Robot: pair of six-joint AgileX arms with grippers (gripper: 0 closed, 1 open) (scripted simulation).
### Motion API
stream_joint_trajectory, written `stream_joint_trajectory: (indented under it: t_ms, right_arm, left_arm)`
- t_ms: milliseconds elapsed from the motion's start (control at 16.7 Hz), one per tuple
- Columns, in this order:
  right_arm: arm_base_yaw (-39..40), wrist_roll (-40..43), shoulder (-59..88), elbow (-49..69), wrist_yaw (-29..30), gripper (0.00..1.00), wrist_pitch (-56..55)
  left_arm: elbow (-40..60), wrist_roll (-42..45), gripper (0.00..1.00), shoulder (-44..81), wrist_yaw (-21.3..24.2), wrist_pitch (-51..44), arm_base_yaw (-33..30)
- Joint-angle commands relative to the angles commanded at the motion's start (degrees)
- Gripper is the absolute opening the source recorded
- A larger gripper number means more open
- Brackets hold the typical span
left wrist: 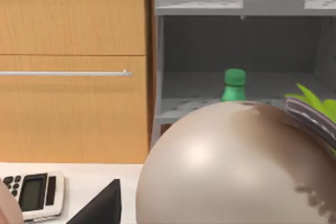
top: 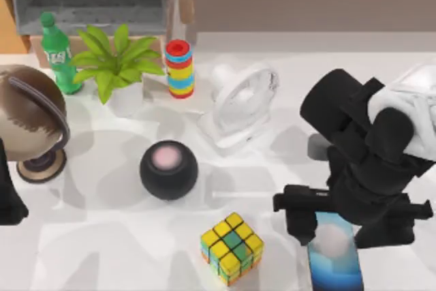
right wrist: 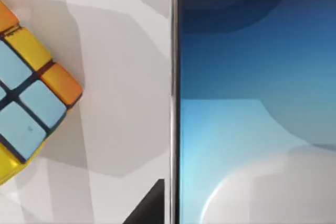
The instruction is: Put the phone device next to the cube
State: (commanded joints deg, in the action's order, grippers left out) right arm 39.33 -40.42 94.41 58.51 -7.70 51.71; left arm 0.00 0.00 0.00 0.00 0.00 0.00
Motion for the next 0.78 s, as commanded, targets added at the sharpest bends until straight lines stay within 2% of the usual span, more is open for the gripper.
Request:
stream_joint_trajectory:
  t_ms: [540,780]
  right_arm:
    - [-0.13,0.49,2.47,-4.06,7.74,0.0,-5.44]
    - [-0.13,0.52,3.01,-4.59,8.1,0.0,-5.57]
  left_arm:
    - [0.0,0.0,1.0,0.0,0.0,0.0,0.0]
    - [0.0,0.0,1.0,0.0,0.0,0.0,0.0]
